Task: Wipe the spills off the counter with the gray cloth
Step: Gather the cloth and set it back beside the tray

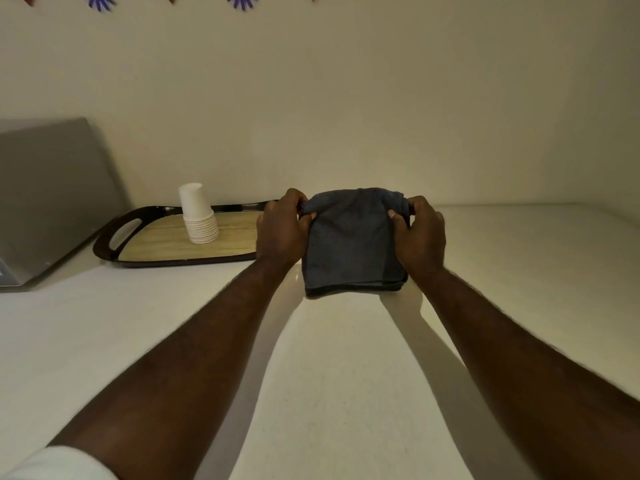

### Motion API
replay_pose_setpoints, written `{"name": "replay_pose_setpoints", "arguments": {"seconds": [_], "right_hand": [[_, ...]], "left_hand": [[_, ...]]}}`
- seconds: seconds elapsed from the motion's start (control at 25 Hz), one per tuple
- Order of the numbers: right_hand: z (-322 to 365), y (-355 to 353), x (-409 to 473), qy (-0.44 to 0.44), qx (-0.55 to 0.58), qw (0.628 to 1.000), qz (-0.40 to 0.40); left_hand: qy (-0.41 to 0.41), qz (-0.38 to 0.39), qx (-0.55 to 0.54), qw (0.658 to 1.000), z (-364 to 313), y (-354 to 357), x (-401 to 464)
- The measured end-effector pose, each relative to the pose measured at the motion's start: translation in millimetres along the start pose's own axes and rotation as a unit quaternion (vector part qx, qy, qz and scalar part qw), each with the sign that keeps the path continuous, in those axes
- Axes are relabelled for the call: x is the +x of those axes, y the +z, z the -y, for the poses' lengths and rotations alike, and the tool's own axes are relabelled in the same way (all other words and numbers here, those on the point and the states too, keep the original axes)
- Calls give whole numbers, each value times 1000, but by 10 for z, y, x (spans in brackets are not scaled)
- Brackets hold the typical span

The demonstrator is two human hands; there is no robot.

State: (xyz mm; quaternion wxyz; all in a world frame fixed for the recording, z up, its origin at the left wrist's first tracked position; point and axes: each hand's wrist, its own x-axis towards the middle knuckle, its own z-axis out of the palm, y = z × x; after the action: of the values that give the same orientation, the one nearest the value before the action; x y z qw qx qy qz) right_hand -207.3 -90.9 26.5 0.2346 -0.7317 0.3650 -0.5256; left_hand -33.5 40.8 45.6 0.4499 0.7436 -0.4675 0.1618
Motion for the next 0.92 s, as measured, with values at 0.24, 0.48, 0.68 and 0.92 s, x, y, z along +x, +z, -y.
{"name": "replay_pose_setpoints", "arguments": {"seconds": [0.24, 0.48, 0.68, 0.92], "right_hand": [[-217, 400, 134, 40, 20, 998, 31], [-416, 574, 108, 88, -4, 994, 64], [-551, 652, 121, 107, -18, 985, 138], [-653, 684, 21, 122, -57, 952, 274]], "left_hand": [[-78, 59, -89, 991, 340, 347, 130], [-177, 60, -188, 964, 415, 566, -8], [-210, 175, -242, 931, 460, 642, -53], [-190, 295, -109, 930, 539, 702, -207]]}}
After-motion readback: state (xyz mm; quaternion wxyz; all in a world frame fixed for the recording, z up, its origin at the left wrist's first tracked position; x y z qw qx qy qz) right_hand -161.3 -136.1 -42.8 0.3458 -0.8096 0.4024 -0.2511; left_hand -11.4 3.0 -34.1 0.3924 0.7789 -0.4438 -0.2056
